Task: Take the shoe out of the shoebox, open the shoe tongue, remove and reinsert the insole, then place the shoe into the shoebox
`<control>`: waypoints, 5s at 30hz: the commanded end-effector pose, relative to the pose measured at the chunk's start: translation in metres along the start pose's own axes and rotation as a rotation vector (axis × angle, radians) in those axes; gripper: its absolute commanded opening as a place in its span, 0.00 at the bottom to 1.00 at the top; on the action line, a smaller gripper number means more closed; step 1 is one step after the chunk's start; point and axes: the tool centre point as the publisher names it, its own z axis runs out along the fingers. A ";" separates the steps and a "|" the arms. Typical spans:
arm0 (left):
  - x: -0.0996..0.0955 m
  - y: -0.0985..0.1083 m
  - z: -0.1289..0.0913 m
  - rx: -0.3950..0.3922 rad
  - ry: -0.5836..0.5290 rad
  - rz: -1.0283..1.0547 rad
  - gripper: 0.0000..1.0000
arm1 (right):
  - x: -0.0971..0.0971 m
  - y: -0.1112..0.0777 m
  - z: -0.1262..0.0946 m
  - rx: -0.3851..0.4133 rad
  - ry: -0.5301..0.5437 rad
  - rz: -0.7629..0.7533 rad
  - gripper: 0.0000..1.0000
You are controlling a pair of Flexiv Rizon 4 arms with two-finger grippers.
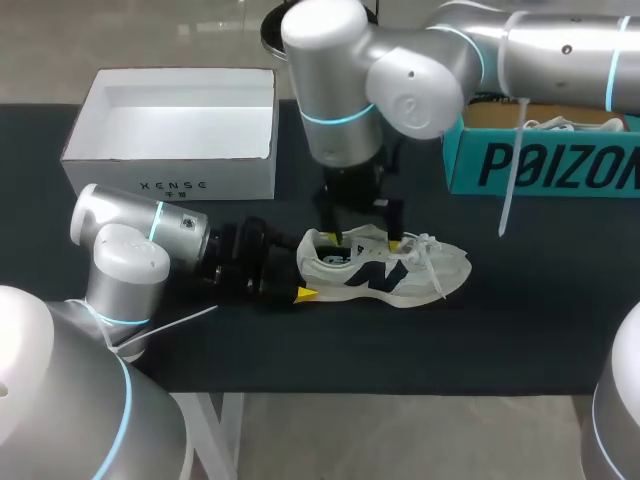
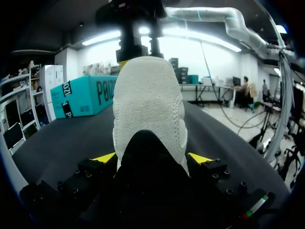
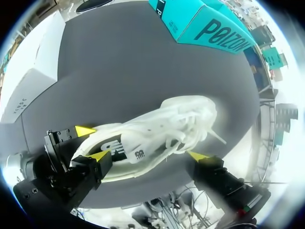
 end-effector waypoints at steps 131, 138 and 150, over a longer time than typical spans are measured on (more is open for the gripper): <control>0.002 0.001 0.002 -0.003 0.000 0.000 0.00 | -0.027 0.063 -0.042 -0.081 0.264 0.040 1.00; 0.002 0.001 0.002 -0.003 0.000 0.000 0.00 | -0.041 0.044 -0.037 -0.021 0.181 0.084 1.00; 0.002 0.001 0.002 -0.003 0.000 0.000 0.00 | -0.038 0.027 -0.033 0.018 0.147 0.155 1.00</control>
